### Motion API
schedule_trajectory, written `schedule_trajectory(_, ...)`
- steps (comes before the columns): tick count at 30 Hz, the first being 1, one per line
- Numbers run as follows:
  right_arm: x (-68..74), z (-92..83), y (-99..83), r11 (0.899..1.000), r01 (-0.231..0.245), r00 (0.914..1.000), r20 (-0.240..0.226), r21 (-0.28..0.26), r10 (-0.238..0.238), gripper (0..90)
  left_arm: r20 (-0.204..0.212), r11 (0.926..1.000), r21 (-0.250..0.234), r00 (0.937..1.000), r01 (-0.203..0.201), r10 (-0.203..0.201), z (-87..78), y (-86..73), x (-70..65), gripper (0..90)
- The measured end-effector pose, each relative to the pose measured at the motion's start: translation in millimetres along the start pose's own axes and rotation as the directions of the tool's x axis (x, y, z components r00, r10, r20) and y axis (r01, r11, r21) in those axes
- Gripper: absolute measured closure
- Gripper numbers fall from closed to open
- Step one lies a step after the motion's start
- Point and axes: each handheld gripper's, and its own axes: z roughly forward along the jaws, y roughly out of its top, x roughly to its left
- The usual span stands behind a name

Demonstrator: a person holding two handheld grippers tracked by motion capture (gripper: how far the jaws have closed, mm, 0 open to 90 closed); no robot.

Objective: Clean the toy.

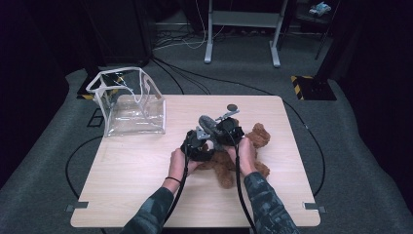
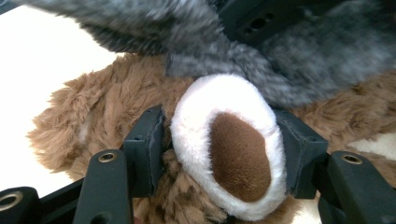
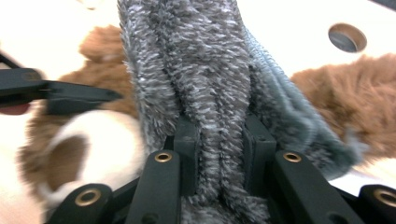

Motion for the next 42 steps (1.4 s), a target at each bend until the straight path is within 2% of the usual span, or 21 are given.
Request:
schedule_trajectory(3,-7.5,1.6,0.0,1.0,-0.012,0.9999,0.01,0.018,0.012,73.3,-0.01,0.9997,0.011,0.9997,-0.022,0.022,1.7,1.5,-4.1,41.0)
schedule_trajectory(6,-11.1,1.5,1.2,0.999,0.016,0.9983,0.055,0.028,-0.017,73.6,-0.005,0.9999,0.008,0.9999,-0.01,0.01,2.5,1.1,-3.8,40.7)
schedule_trajectory(10,-19.0,1.0,1.8,0.999,0.027,0.9937,0.107,0.047,-0.032,73.8,0.001,0.9999,0.009,1.0,-0.006,0.006,2.4,0.4,-3.2,40.6)
schedule_trajectory(12,-26.4,0.4,2.0,0.998,-0.006,0.9924,0.123,0.058,-0.001,74.0,0.005,0.9999,0.014,1.0,-0.006,0.005,2.2,0.2,-2.8,40.6)
schedule_trajectory(18,-43.8,-2.8,2.3,0.996,-0.055,0.9814,0.188,0.077,0.04,73.9,0.01,0.9998,0.017,0.9999,0.01,-0.01,1.9,-1.3,-2.0,40.6)
schedule_trajectory(20,-44.1,-9.0,4.5,0.997,-0.045,0.9781,0.206,0.062,0.031,73.9,0.019,0.9997,0.019,0.9998,0.012,-0.012,1.7,-2.2,-1.4,40.4)
schedule_trajectory(21,-43.9,-11.7,5.1,0.998,-0.042,0.9788,0.203,0.049,0.032,73.9,0.015,0.9999,0.012,0.9999,0.006,-0.007,1.7,-3.0,-0.8,40.2)
schedule_trajectory(22,-44.2,-16.9,6.5,0.998,-0.063,0.9839,0.169,0.016,0.059,73.8,0.012,0.9999,0.002,0.9999,0.01,-0.01,2.1,-4.0,-0.7,40.0)
schedule_trajectory(24,-40.9,-24.7,10.4,0.997,-0.072,0.9901,0.118,-0.038,0.076,73.8,0.017,0.9999,-0.004,0.9998,0.013,-0.013,2.1,-4.9,-0.4,39.5)
schedule_trajectory(25,-38.3,-26.4,12.3,0.996,-0.074,0.993,0.089,-0.046,0.078,73.8,0.012,1.0,0.001,0.9999,0.007,-0.007,1.8,-4.8,-0.6,39.3)
schedule_trajectory(28,-18.4,-23.4,20.0,0.998,-0.039,0.9992,0.001,-0.041,0.039,73.9,0.007,1.0,0.0,0.9999,0.009,-0.009,2.2,-4.5,-2.2,38.7)
schedule_trajectory(29,-12.2,-18.9,20.8,0.999,-0.028,0.9993,-0.024,-0.025,0.028,74.0,0.008,0.9999,0.003,0.9999,0.014,-0.014,2.0,-4.7,-2.3,38.7)
schedule_trajectory(31,-2.8,-6.2,19.3,1.0,0.002,0.9992,-0.04,0.031,-0.001,74.4,0.009,0.9999,0.012,1.0,0.004,-0.004,1.2,-5.0,-1.9,38.7)
schedule_trajectory(33,-0.8,7.2,13.9,0.997,0.009,0.9999,-0.008,0.072,-0.008,75.1,0.007,0.9999,0.003,0.9999,0.011,-0.011,1.7,-5.9,-2.2,38.7)
schedule_trajectory(35,-8.8,13.4,10.4,0.997,-0.013,0.9999,0.005,0.076,0.013,75.5,0.017,0.9998,-0.001,0.9997,0.018,-0.018,1.7,-6.5,-1.7,38.7)
schedule_trajectory(36,-11.1,14.3,10.1,0.996,-0.02,0.9993,0.034,0.081,0.018,75.5,0.016,0.9998,-0.008,0.9997,0.017,-0.017,2.2,-6.5,-1.6,38.8)
schedule_trajectory(37,-13.7,14.9,10.5,0.996,-0.008,0.9981,0.062,0.084,0.003,75.5,0.012,0.9997,-0.01,0.9997,0.023,-0.022,2.4,-6.5,-2.5,38.8)
schedule_trajectory(39,-20.3,13.4,12.2,0.996,0.005,0.9941,0.108,0.092,-0.015,75.6,0.01,0.9997,-0.008,0.9997,0.021,-0.021,1.9,-6.6,-3.0,38.8)
schedule_trajectory(40,-22.8,12.4,12.7,0.995,0.009,0.9888,0.148,0.102,-0.024,75.6,0.011,0.9997,-0.009,0.9997,0.022,-0.022,1.8,-6.8,-2.9,38.8)
schedule_trajectory(41,-26.2,12.6,12.8,0.995,0.013,0.9858,0.165,0.103,-0.03,75.6,0.012,0.9997,-0.008,0.9997,0.022,-0.022,1.4,-6.9,-2.6,38.8)
schedule_trajectory(42,-32.8,12.2,12.4,0.993,-0.007,0.9845,0.175,0.116,-0.014,75.6,0.014,0.9997,-0.011,0.9996,0.023,-0.023,1.6,-7.1,-2.5,38.8)
